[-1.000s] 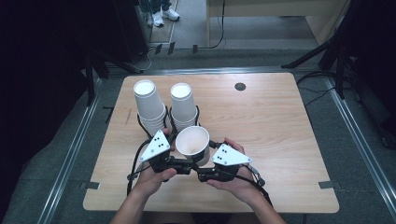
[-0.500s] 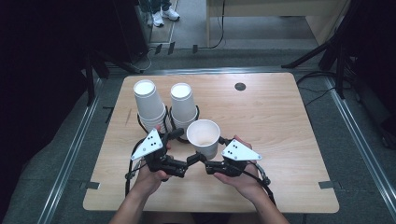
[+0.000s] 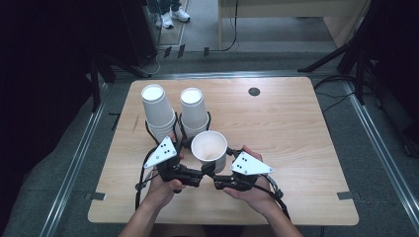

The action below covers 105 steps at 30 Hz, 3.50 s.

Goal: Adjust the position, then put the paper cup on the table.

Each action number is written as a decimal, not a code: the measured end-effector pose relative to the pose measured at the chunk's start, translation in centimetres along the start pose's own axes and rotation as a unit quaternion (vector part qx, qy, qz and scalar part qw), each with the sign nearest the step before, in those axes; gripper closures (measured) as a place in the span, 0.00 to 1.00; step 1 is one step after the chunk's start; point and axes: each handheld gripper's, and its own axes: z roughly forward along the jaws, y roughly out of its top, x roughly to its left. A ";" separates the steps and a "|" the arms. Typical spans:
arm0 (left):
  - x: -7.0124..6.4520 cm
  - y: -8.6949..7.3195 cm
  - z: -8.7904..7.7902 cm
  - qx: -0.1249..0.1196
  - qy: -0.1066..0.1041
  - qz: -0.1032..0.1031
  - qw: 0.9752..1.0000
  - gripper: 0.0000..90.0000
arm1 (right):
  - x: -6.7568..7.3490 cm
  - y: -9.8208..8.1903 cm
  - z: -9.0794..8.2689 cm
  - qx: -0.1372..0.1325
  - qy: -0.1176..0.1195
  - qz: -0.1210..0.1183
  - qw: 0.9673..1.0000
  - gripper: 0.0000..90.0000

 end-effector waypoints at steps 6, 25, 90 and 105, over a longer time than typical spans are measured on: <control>-0.3 -0.1 0.1 0.007 0.007 0.020 1.000 0.04 | 0.5 0.0 0.2 0.003 0.009 0.002 1.000 0.25; -1.1 -0.5 0.6 0.022 0.018 0.055 0.998 0.13 | 0.6 0.6 0.1 -0.003 0.001 0.011 1.000 0.16; 11.3 -6.3 -10.6 0.002 0.265 -0.085 0.960 0.00 | -14.1 -4.2 -6.8 0.031 -0.267 0.095 0.959 0.22; 11.7 -6.4 -10.7 0.002 0.271 -0.097 0.958 0.00 | -14.6 -4.6 -7.0 0.034 -0.275 0.103 0.955 0.22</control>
